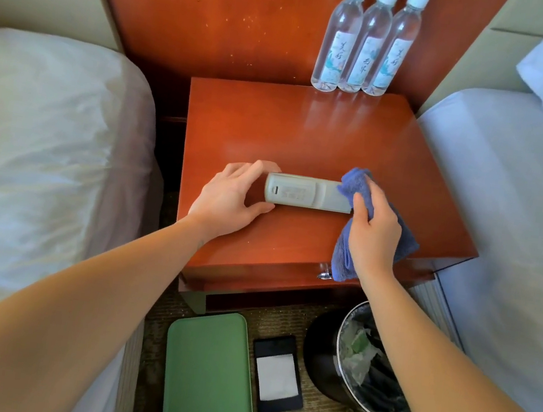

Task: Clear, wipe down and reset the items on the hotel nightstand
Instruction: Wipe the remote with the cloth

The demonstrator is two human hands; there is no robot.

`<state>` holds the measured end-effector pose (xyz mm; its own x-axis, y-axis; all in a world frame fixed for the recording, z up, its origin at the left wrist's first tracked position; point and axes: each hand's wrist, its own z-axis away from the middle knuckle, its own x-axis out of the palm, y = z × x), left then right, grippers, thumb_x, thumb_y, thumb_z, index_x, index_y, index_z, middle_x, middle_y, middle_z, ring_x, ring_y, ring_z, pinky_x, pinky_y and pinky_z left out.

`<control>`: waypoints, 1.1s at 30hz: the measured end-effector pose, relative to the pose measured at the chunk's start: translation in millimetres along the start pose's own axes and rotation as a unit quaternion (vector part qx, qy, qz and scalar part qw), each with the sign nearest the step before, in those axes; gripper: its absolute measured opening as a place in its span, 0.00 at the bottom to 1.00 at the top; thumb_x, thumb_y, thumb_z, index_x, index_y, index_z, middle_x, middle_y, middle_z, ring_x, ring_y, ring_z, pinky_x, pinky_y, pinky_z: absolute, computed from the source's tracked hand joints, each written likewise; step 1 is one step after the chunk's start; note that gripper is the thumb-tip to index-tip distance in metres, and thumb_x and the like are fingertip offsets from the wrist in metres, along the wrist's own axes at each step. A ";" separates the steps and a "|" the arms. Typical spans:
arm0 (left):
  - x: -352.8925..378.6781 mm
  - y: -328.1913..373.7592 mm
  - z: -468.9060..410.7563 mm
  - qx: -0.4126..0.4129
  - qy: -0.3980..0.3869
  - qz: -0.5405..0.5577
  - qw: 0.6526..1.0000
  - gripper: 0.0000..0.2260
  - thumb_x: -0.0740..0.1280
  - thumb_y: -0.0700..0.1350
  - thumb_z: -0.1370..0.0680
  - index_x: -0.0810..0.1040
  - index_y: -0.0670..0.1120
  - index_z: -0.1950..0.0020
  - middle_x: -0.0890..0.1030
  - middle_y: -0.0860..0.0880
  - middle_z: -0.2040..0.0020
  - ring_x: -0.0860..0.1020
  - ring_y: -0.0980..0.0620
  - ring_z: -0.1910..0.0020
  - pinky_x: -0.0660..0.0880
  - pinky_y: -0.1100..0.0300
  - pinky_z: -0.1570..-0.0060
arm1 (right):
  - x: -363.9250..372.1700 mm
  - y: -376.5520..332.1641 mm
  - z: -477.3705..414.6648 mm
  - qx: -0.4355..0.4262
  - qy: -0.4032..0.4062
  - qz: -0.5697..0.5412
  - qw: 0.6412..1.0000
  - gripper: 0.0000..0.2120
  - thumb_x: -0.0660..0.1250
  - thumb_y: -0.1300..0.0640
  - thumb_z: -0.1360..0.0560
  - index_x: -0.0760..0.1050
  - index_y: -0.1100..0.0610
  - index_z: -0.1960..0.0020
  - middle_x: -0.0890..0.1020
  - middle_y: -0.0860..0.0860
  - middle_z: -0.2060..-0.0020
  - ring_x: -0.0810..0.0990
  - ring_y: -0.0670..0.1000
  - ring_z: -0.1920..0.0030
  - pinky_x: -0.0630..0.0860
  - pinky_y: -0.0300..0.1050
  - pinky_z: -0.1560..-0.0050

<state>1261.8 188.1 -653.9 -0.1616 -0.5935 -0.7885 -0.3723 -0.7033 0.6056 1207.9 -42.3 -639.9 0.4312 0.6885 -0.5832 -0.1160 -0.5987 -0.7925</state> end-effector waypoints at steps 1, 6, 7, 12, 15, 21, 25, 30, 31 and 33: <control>-0.8 0.0 0.4 0.001 -0.006 0.004 1.000 0.23 0.69 0.50 0.24 0.64 0.63 0.32 0.71 0.66 0.35 0.65 0.54 0.32 0.68 0.50 0.39 | 4.2 -5.6 -2.5 -0.020 -0.007 -0.006 1.000 0.18 0.59 0.59 0.18 0.71 0.56 0.29 0.78 0.50 0.35 0.73 0.46 0.35 0.63 0.24 0.44; -1.8 -2.5 1.2 -0.016 -0.015 0.018 1.000 0.21 0.67 0.55 0.24 0.65 0.64 0.32 0.76 0.64 0.39 0.65 0.56 0.32 0.67 0.51 0.39 | 24.0 -2.7 -4.2 -0.065 -0.018 0.019 0.998 0.19 0.59 0.61 0.19 0.70 0.58 0.29 0.74 0.52 0.31 0.67 0.53 0.28 0.63 0.45 0.30; -2.1 -2.0 1.0 -0.021 -0.015 0.025 0.999 0.20 0.66 0.58 0.23 0.66 0.64 0.33 0.76 0.64 0.40 0.66 0.57 0.32 0.67 0.52 0.39 | 26.0 -1.3 -2.3 -0.065 -0.016 0.024 0.997 0.18 0.59 0.61 0.19 0.70 0.58 0.29 0.73 0.53 0.31 0.66 0.53 0.27 0.62 0.44 0.30; -2.7 -1.5 -2.1 -0.048 -0.010 0.069 0.996 0.19 0.66 0.61 0.23 0.69 0.59 0.34 0.79 0.64 0.41 0.72 0.58 0.36 0.68 0.55 0.45 | 36.1 2.5 -2.4 -0.129 0.009 0.072 0.989 0.17 0.58 0.62 0.20 0.74 0.60 0.32 0.76 0.54 0.34 0.67 0.57 0.28 0.65 0.55 0.30; -1.7 -0.8 -3.4 -0.078 0.003 0.095 0.992 0.18 0.70 0.59 0.25 0.72 0.57 0.38 0.80 0.63 0.42 0.73 0.59 0.38 0.65 0.58 0.50 | 50.5 -8.7 4.9 -0.222 -0.017 0.116 0.968 0.19 0.57 0.60 0.22 0.77 0.58 0.35 0.79 0.53 0.36 0.72 0.58 0.31 0.65 0.58 0.31; -2.5 -2.9 -6.0 -0.102 0.004 0.062 0.993 0.09 0.69 0.50 0.25 0.72 0.55 0.48 0.78 0.56 0.53 0.78 0.47 0.48 0.67 0.56 0.56 | 89.9 -46.3 31.1 -0.267 -0.070 0.132 0.952 0.20 0.54 0.59 0.22 0.77 0.54 0.34 0.77 0.50 0.34 0.69 0.54 0.29 0.57 0.51 0.27; -4.1 -0.7 -6.3 -0.117 0.005 0.102 0.988 0.17 0.72 0.58 0.27 0.75 0.56 0.41 0.82 0.58 0.45 0.77 0.55 0.41 0.70 0.56 0.50 | 79.6 -48.5 7.2 -0.215 -0.064 0.121 0.967 0.17 0.56 0.56 0.22 0.79 0.55 0.40 0.82 0.51 0.45 0.77 0.55 0.40 0.68 0.52 0.37; -5.7 1.3 -5.5 -0.119 0.006 0.132 0.984 0.18 0.74 0.60 0.29 0.75 0.59 0.42 0.82 0.67 0.48 0.75 0.61 0.41 0.67 0.57 0.48 | 61.6 -51.4 -18.2 -0.199 -0.068 0.225 0.951 0.14 0.58 0.53 0.23 0.79 0.59 0.50 0.82 0.55 0.61 0.79 0.62 0.55 0.72 0.53 0.53; -5.7 1.5 -5.1 -0.117 0.008 0.138 0.983 0.17 0.74 0.59 0.29 0.75 0.59 0.43 0.81 0.68 0.49 0.74 0.63 0.40 0.67 0.59 0.48 | 54.6 -47.0 -20.0 -0.203 -0.057 0.232 0.950 0.13 0.58 0.53 0.23 0.79 0.59 0.51 0.82 0.55 0.63 0.79 0.62 0.56 0.72 0.53 0.54; -5.1 2.0 -3.6 -0.108 0.013 0.146 0.983 0.17 0.75 0.55 0.28 0.73 0.60 0.44 0.80 0.69 0.49 0.72 0.66 0.41 0.63 0.66 0.50 | 38.6 -33.8 -23.1 -0.196 -0.028 0.231 0.952 0.13 0.58 0.53 0.23 0.78 0.58 0.53 0.81 0.55 0.63 0.78 0.62 0.57 0.72 0.53 0.56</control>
<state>1265.2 188.3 -648.2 -0.2082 -0.7900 -0.5767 -0.1113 -0.5667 0.8164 1249.2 -5.0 -631.5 0.3647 0.3285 -0.8713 0.0666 -0.9425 -0.3275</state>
